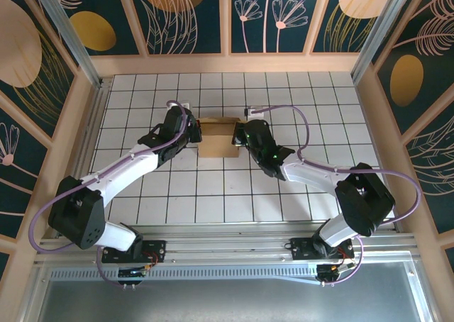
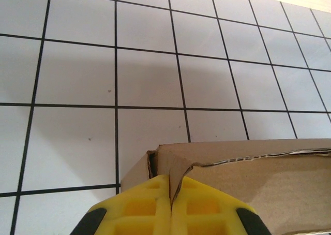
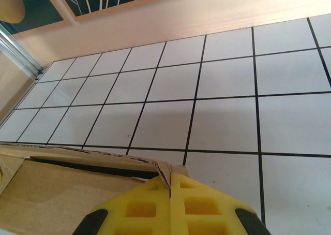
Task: Fold the paper box
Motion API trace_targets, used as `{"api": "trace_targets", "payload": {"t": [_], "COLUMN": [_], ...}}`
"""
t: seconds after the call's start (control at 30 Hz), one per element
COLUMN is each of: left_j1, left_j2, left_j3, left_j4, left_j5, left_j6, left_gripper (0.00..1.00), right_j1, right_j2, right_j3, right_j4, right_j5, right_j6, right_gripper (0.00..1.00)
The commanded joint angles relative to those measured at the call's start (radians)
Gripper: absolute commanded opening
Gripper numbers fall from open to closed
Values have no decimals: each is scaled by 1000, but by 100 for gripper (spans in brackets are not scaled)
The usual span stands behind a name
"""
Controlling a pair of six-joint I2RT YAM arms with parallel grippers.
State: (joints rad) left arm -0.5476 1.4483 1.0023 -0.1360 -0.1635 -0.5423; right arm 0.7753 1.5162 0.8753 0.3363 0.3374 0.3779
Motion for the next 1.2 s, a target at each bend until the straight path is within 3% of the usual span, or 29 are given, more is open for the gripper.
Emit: {"api": "trace_targets", "payload": {"t": [0.0, 0.2, 0.43, 0.67, 1.17], "left_j1": [14, 14, 14, 33, 64], "left_j2": [53, 70, 73, 13, 24], "left_j3": [-36, -35, -43, -87, -221], "left_j4": [-261, -274, -237, -208, -44], "left_j5": [-138, -149, 48, 129, 287], "left_j6": [28, 54, 215, 303, 9], "left_gripper": [1, 1, 1, 0, 5], "right_j1": [15, 16, 21, 22, 37], "right_j2": [28, 38, 40, 26, 36], "right_j3": [-33, -27, -24, -61, -53], "right_j4": [-208, -213, -235, -248, -225], "right_j5": [-32, -34, -7, 45, -17], "right_j6": [-5, -7, -25, -94, 34], "right_gripper": [0, 0, 0, 0, 0]}}
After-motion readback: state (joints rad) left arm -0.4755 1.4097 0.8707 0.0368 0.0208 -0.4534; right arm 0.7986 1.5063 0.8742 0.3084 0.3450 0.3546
